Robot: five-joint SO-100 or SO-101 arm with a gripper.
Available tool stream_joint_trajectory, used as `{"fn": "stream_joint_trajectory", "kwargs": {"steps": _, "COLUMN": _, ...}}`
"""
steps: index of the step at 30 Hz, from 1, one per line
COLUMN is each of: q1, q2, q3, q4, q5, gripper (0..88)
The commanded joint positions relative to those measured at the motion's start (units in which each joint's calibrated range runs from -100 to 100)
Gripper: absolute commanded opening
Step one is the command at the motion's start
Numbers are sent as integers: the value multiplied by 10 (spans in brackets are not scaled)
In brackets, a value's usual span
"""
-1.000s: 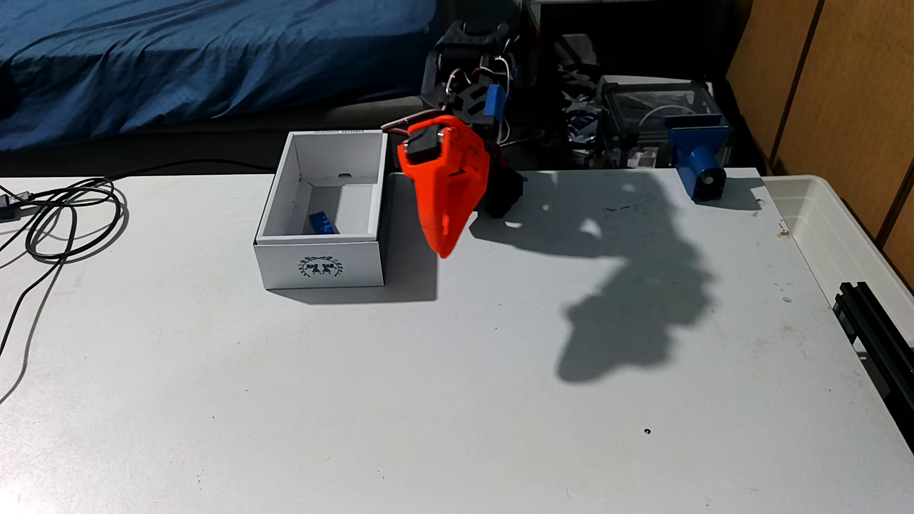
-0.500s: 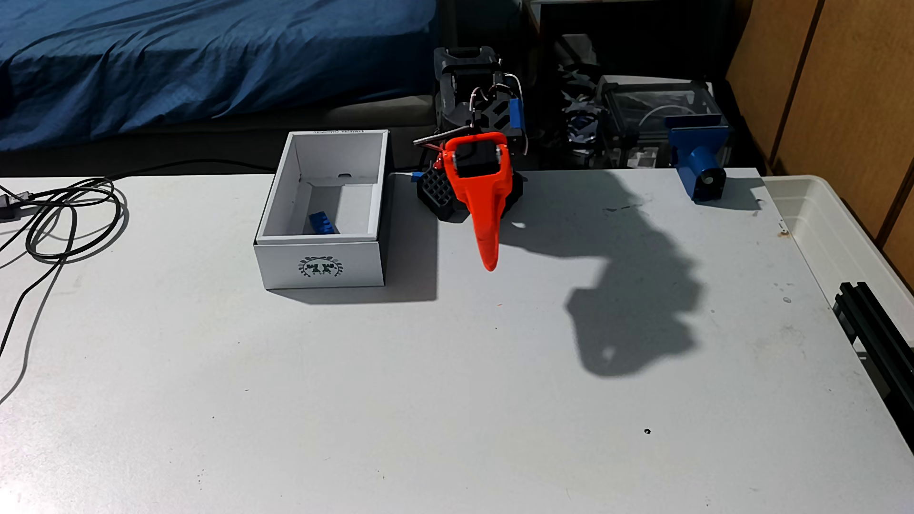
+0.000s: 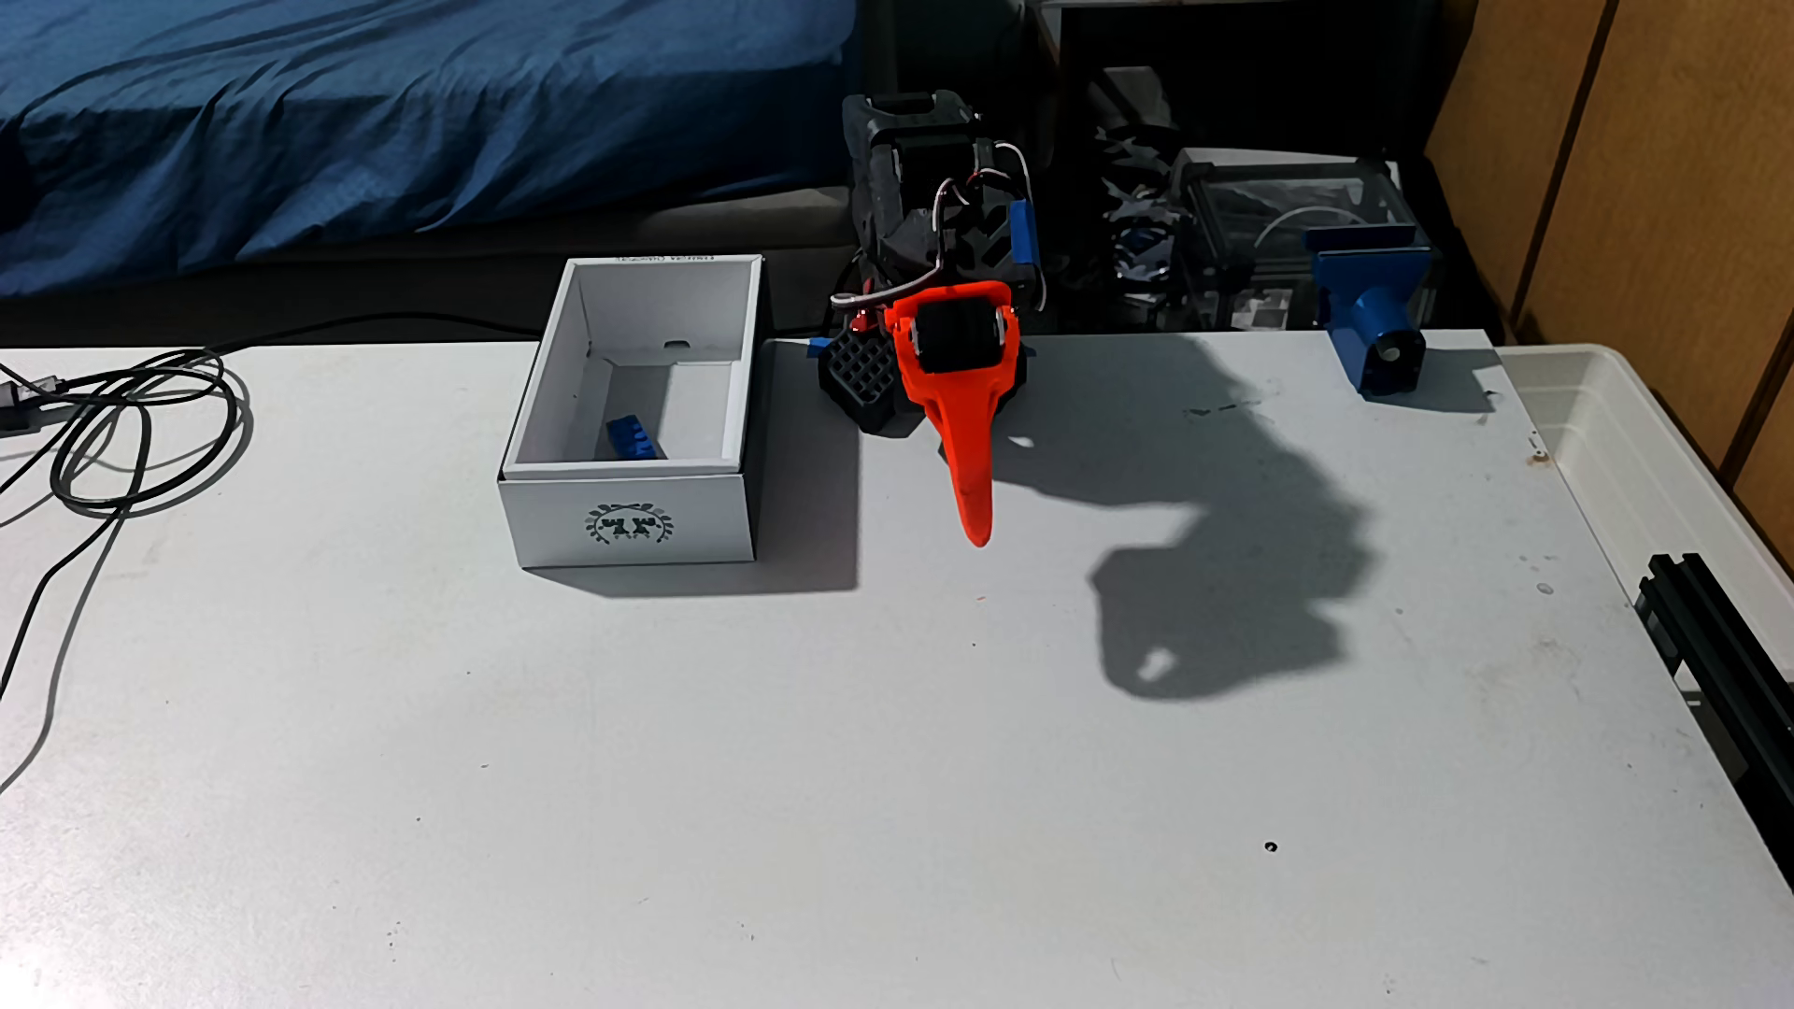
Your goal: Grab the blue brick and place in box
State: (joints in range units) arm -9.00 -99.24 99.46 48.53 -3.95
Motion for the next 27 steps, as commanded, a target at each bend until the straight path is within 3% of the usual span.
{"fn": "stream_joint_trajectory", "kwargs": {"steps": 1, "q1": -2, "q2": -8, "q3": -2, "q4": 30, "q5": 3, "gripper": 14}}
{"fn": "stream_joint_trajectory", "kwargs": {"steps": 27, "q1": -1, "q2": -8, "q3": -2, "q4": 35, "q5": 2, "gripper": 10}}
